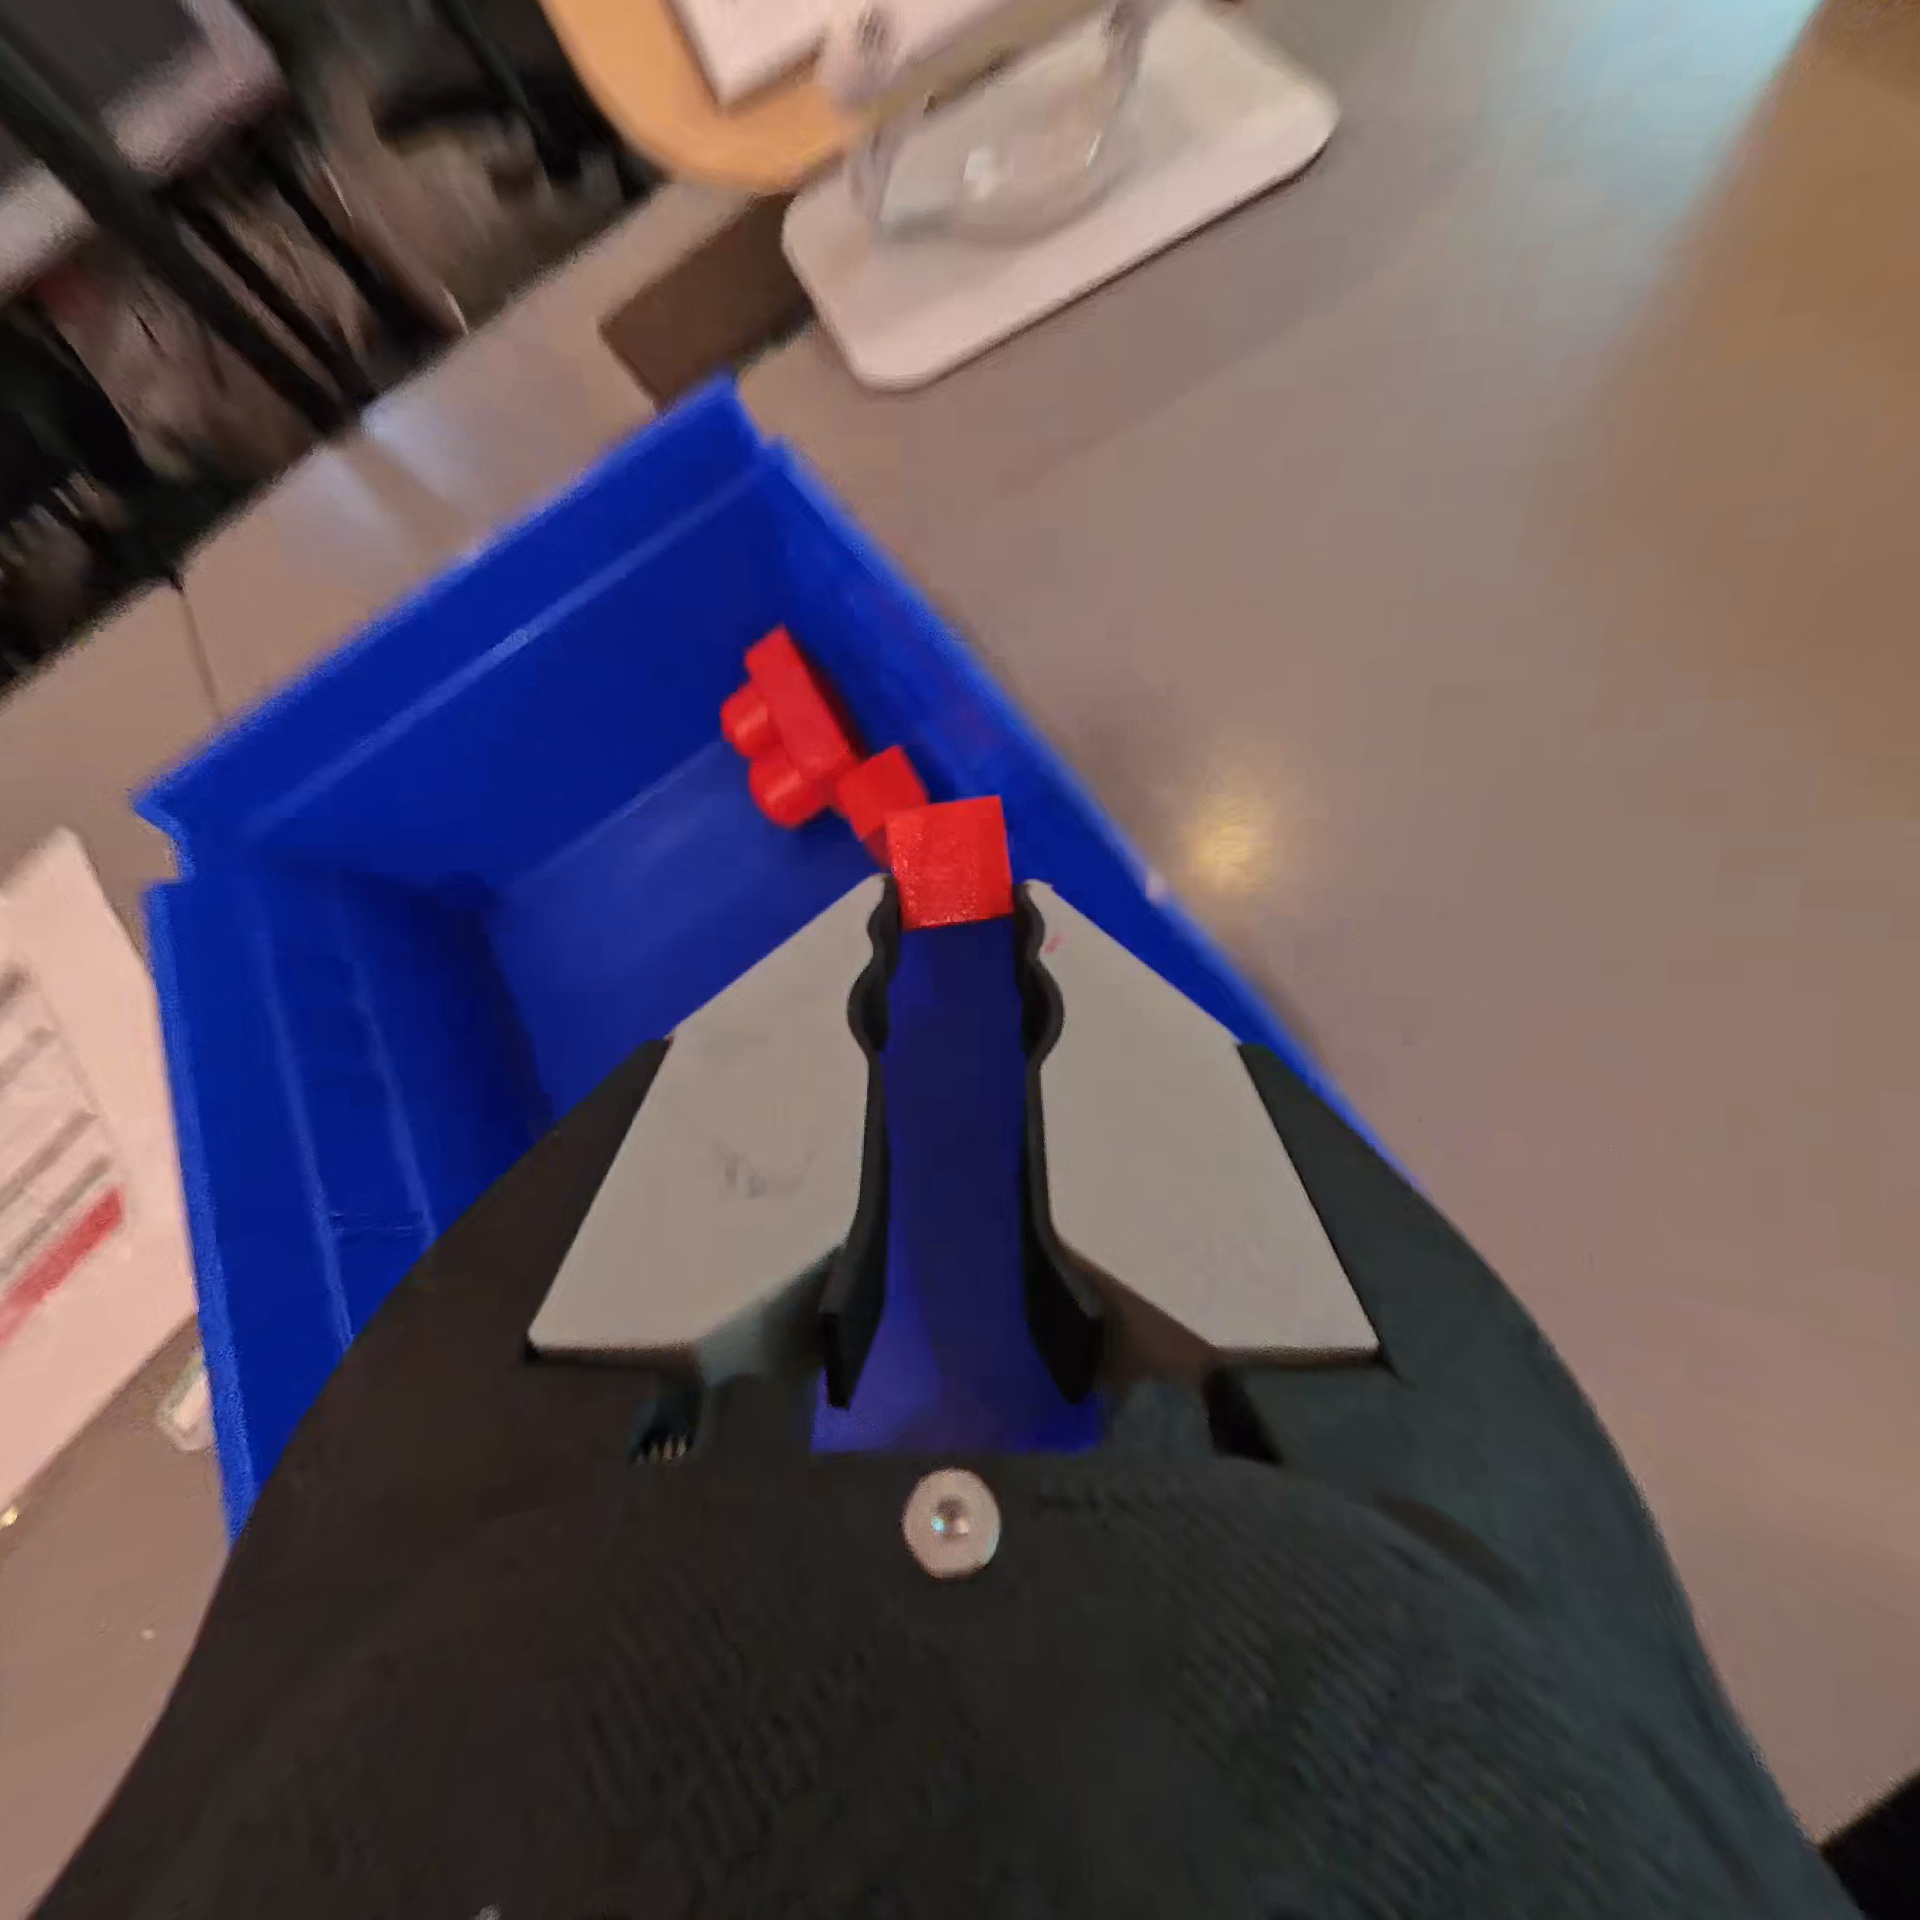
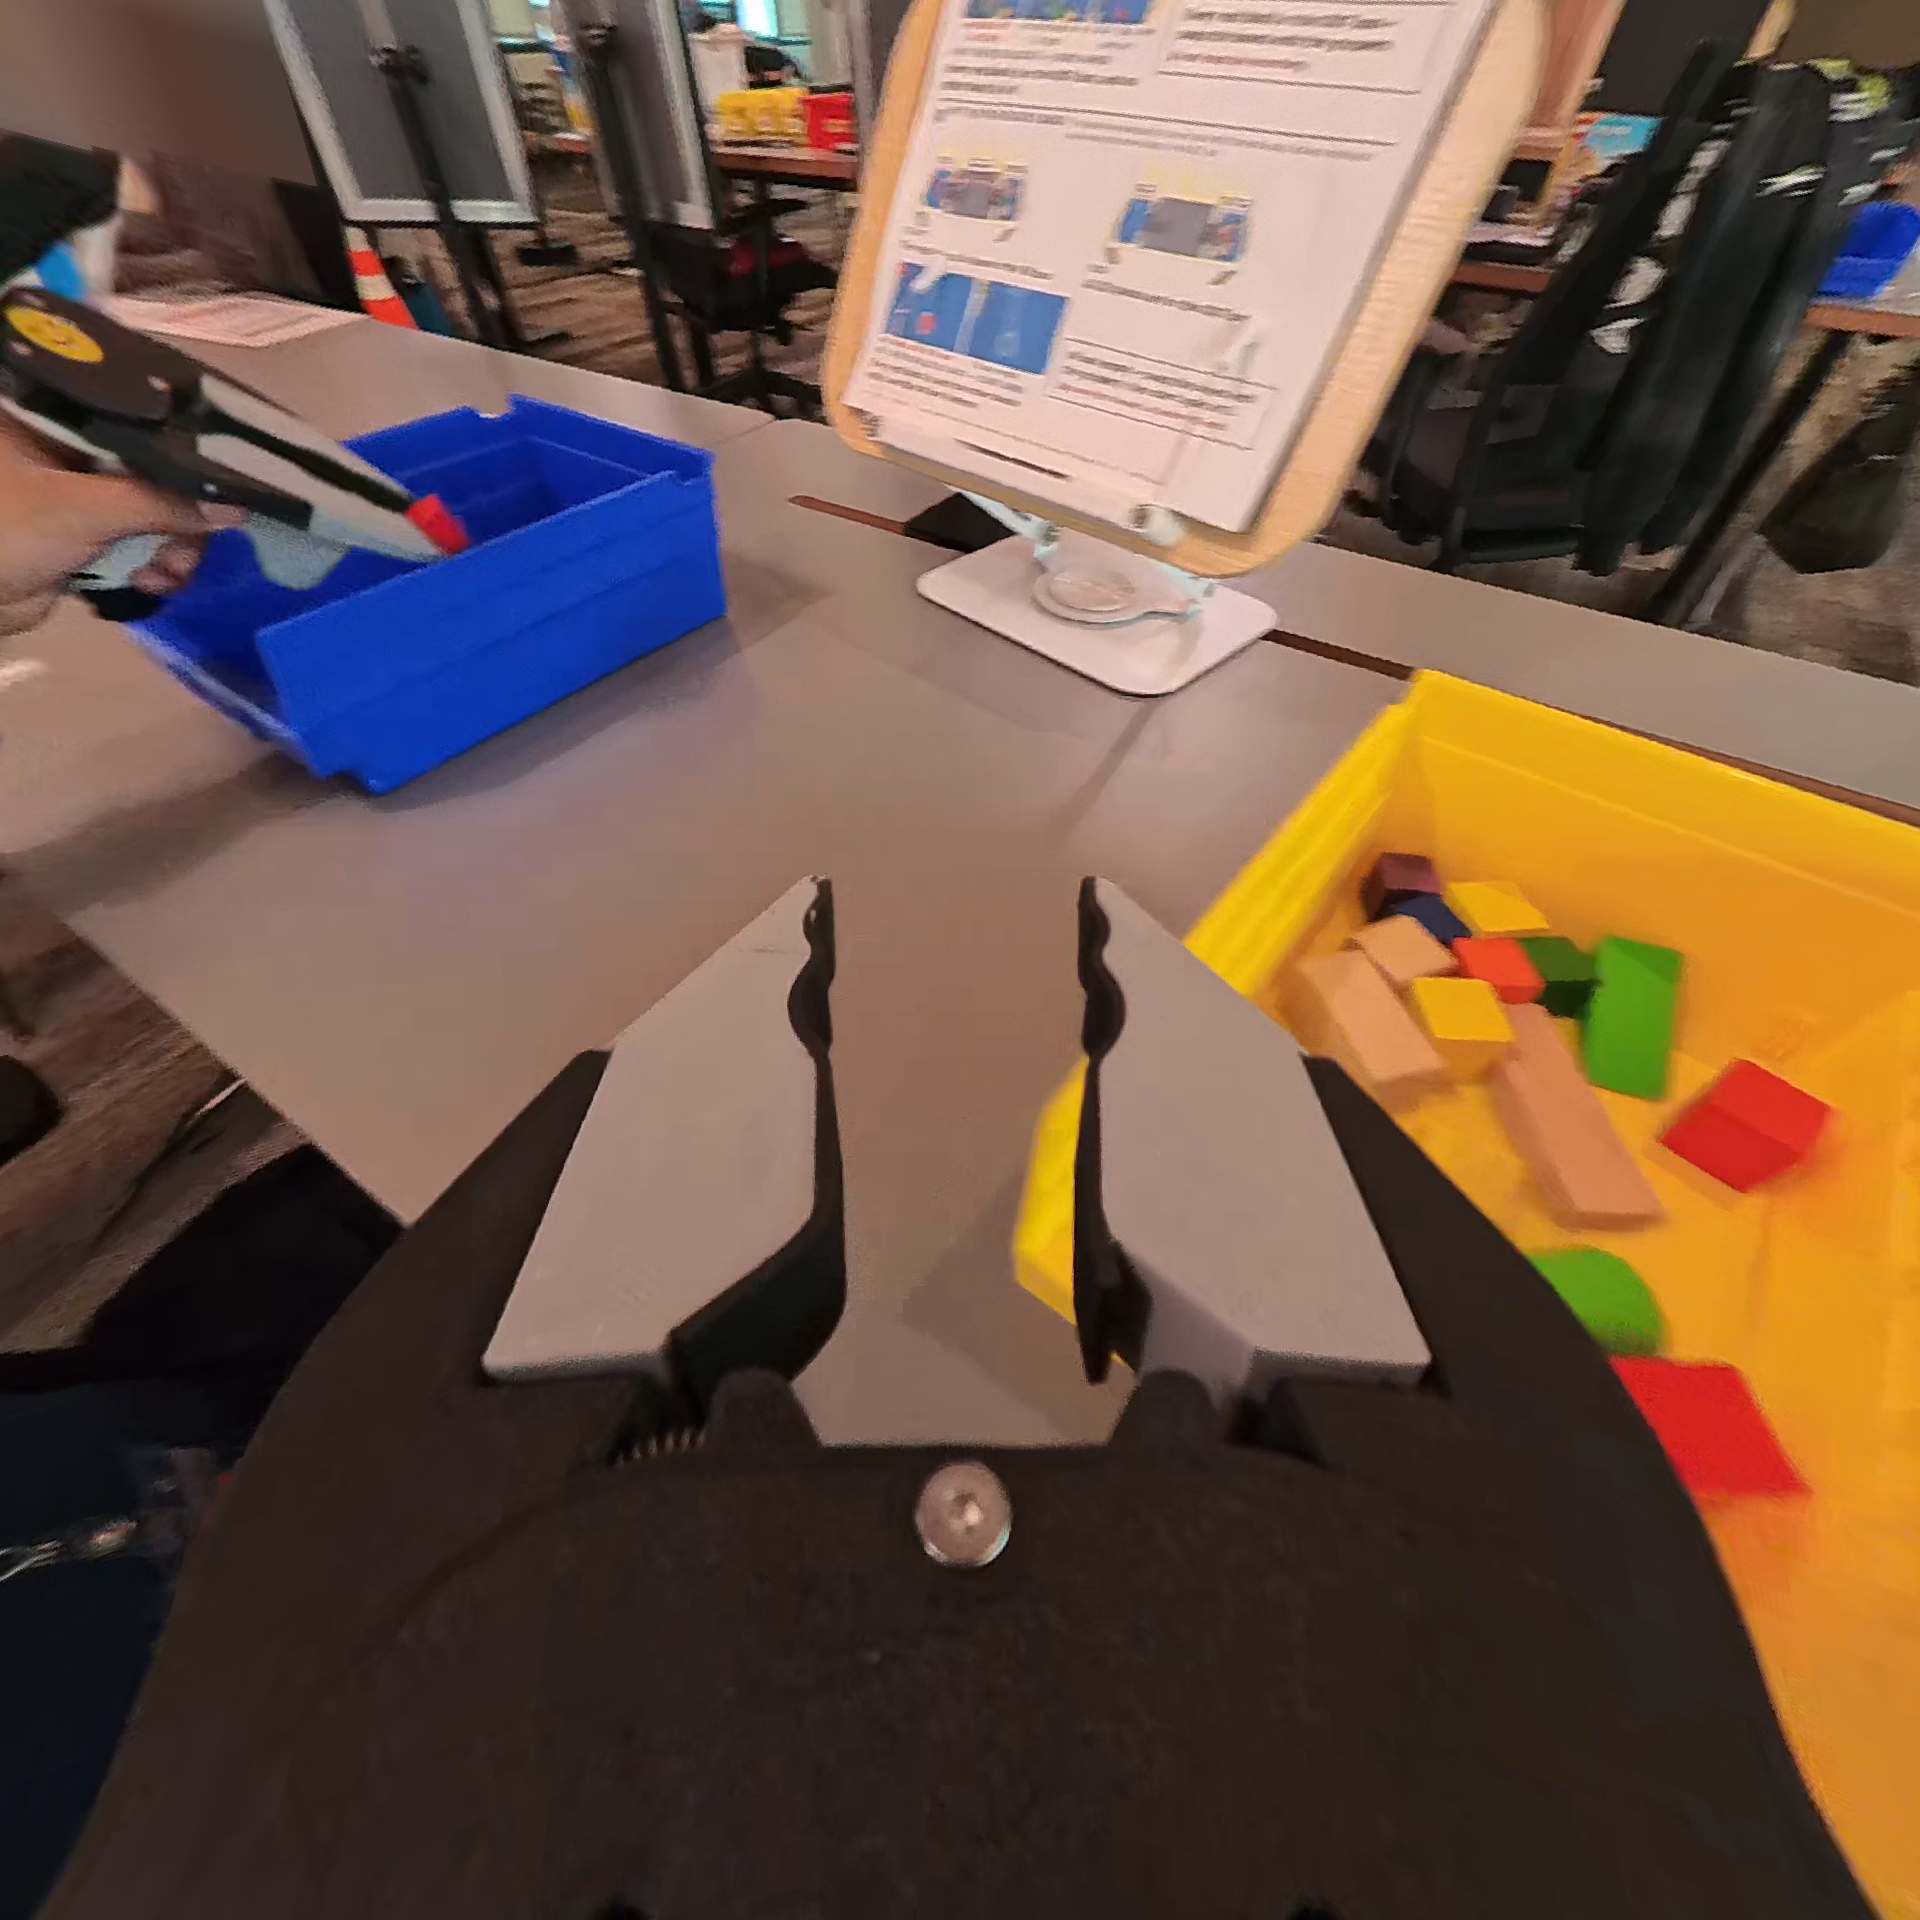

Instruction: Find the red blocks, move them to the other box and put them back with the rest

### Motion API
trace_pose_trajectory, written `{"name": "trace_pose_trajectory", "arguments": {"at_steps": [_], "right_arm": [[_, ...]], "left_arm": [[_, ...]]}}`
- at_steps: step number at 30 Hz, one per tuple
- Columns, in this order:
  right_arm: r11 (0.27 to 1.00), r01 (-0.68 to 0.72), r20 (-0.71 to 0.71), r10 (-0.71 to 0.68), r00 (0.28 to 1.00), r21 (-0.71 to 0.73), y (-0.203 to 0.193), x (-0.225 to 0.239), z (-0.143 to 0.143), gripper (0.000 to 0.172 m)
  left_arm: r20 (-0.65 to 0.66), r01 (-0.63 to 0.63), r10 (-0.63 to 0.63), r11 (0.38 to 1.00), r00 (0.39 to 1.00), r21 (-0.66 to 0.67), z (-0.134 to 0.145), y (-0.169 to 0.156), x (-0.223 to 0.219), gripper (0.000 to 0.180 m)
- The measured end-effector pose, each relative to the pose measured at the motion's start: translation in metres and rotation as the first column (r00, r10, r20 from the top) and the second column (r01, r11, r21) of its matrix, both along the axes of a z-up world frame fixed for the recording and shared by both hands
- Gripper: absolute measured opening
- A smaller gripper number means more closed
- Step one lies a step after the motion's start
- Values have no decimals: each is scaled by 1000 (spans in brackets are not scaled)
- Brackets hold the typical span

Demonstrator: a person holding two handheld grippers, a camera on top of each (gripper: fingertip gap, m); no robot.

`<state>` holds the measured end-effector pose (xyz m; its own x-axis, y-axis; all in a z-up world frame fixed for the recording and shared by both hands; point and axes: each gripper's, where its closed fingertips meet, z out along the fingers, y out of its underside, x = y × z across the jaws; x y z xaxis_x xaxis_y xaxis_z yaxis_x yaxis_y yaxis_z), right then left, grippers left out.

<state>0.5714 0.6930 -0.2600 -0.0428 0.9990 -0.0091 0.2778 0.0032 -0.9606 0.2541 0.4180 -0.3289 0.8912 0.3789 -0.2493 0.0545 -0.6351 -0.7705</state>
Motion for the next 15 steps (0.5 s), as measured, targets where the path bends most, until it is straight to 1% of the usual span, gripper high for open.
{"name": "trace_pose_trajectory", "arguments": {"at_steps": [3, 5, 7, 8, 11, 15], "right_arm": [[984, -159, -10, 159, 987, -80, -45, -17, -4, 44], [954, -264, -6, 266, 964, -141, -75, -28, -7, 45], [927, -334, -2, 338, 941, -172, -100, -39, -9, 46], [919, -355, 2, 361, 933, -169, -110, -44, -9, 47], [906, -394, 19, 401, 916, -153, -130, -57, -9, 50], [887, -441, -27, 442, 897, -132, -146, -59, 7, 52]], "left_arm": [[-138, 58, -48, 996, 989, 69, 28, 14, 54, 19], [-224, 95, -74, 992, 972, 85, 37, 28, 87, 19], [-288, 129, -92, 985, 953, 113, 46, 43, 114, 19], [-297, 153, -114, 982, 948, 112, 47, 51, 128, 19], [-351, 168, -129, 982, 927, 85, 52, 65, 150, 19], [-342, 208, -176, 977, 923, 58, 47, 79, 170, 19]]}}
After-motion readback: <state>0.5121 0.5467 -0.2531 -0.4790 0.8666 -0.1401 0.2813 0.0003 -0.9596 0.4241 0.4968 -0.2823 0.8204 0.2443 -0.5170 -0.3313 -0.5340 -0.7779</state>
